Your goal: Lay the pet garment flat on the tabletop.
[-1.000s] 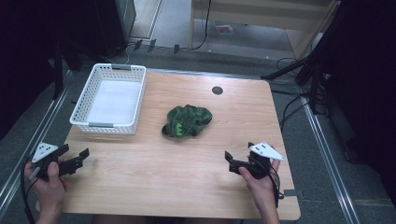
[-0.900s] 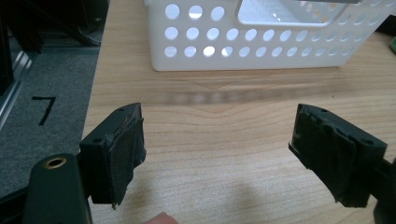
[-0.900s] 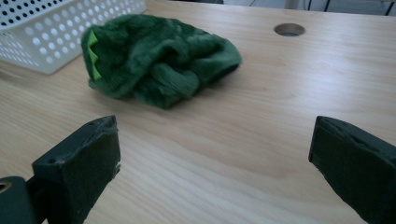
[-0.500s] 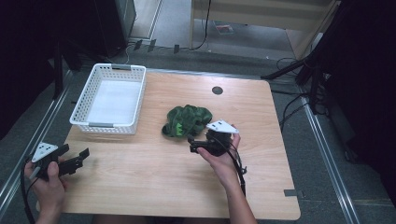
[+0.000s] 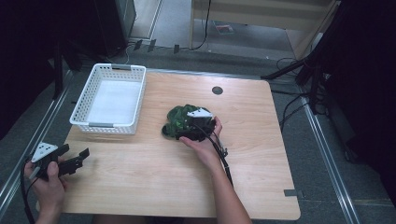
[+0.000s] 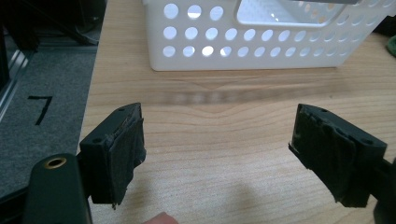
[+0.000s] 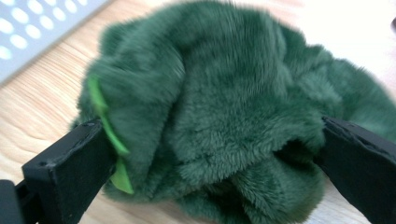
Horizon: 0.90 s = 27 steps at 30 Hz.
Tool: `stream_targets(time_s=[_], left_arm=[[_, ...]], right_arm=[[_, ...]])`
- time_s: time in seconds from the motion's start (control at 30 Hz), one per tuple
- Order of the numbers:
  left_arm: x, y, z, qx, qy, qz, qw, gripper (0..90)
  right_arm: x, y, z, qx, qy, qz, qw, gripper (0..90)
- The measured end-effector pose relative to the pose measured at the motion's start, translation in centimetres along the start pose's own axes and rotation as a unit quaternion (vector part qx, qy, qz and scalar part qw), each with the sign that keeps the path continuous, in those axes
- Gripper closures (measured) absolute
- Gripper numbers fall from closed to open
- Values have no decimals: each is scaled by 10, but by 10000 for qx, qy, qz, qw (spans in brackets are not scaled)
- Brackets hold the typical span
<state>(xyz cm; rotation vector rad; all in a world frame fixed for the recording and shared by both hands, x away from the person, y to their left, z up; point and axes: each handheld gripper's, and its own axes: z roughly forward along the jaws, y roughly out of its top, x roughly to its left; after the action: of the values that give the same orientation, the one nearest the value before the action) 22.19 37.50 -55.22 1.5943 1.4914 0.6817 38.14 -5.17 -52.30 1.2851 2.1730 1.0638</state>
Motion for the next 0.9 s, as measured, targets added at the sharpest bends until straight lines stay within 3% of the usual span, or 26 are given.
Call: stream_targets(time_s=[0.1, 0.13, 0.17, 0.2, 0.23, 0.3, 0.37, 0.5, 0.53, 0.57, 0.6, 0.63, 0.67, 0.73, 0.83, 0.87, 0.9], left_arm=[[0, 0, 0, 1, -2, 3, 10000, 176], [0, 0, 0, -3, 4, 18, 10000, 176], [0, 0, 0, -3, 4, 18, 10000, 176], [-2, 0, 0, -23, 25, 58, 10000, 176], [-2, 0, -1, -25, 30, 107, 9999, 176], [-6, 0, 0, -27, 85, 252, 9996, 176], [-8, 0, 0, 8, 117, 354, 9993, 176], [-16, 2, -3, 60, 169, 595, 9981, 176], [-23, 7, -6, -66, -75, 407, 9991, 176], [-23, 7, -6, -66, -75, 407, 9991, 173], [-38, 14, -7, -123, -200, 525, 9983, 170], [-38, 14, -7, -123, -200, 525, 9983, 170], [-51, 18, -7, -154, -286, 710, 9970, 169], [-74, 25, -6, -196, -511, 910, 9943, 170], [-109, 35, -2, -228, -920, 1172, 9886, 168], [-128, 41, -1, -261, -1116, 1343, 9843, 167], [-128, 41, -1, -261, -1116, 1343, 9843, 167]], right_arm=[[0, -4, 6, 74, -26, -6, 10000, 21], [0, -10, 9, 42, -162, -88, 9998, 175], [0, -10, 9, 42, -162, -88, 9998, 175], [0, -16, 10, 34, -235, -39, 9997, 365], [0, -16, 10, 34, -235, -39, 9997, 365], [-1, -17, 8, -14, -277, 21, 9996, 553], [-5, -17, 5, -61, -115, 111, 9999, 693], [-8, -11, -8, -280, -82, 136, 9995, 772], [-6, -6, -20, -466, 21, 157, 9988, 778], [-6, -6, -20, -466, 21, 157, 9988, 778], [-3, -2, -36, -643, 120, 150, 9977, 781], [-3, -2, -36, -643, 120, 150, 9977, 781], [2, 1, -55, -852, 224, 166, 9960, 781], [4, 1, -64, -949, 265, 172, 9950, 782], [13, 0, -89, -1119, 388, 117, 9929, 782], [21, -2, -105, -1162, 473, 113, 9920, 782], [21, -2, -105, -1162, 473, 113, 9920, 782]])
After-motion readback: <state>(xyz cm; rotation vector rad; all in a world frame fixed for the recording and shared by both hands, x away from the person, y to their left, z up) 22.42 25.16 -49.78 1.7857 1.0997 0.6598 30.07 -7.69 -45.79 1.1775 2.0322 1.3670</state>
